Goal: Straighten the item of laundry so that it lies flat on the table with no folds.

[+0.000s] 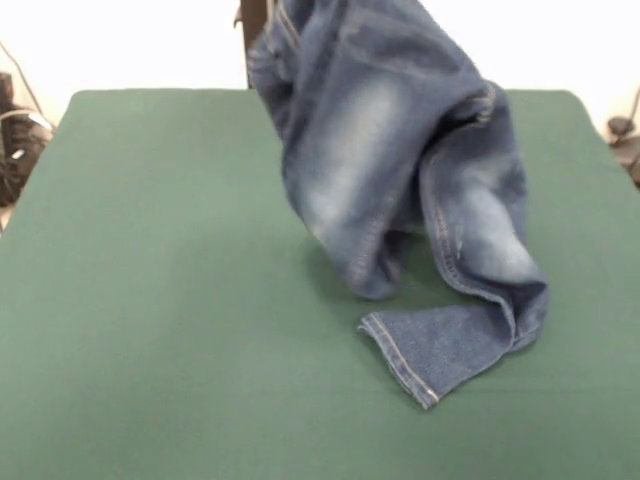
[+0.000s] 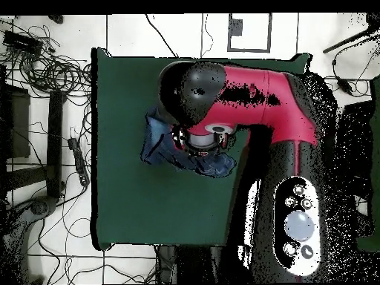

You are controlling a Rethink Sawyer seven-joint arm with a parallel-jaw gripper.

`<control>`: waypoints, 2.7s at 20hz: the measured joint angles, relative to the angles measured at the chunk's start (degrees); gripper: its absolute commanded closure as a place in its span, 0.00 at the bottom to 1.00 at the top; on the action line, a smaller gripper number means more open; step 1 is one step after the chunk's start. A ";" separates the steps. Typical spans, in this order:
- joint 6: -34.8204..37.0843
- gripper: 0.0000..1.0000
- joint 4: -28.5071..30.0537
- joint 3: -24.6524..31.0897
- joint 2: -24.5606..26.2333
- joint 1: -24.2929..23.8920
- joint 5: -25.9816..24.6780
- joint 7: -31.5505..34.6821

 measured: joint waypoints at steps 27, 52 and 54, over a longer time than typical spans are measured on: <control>14.57 1.00 -8.32 9.58 -4.85 -1.59 -10.73 0.00; 31.22 1.00 -32.40 21.89 3.42 -2.81 -22.94 -2.89; 32.87 1.00 -34.90 23.31 4.63 -2.80 -24.87 -4.33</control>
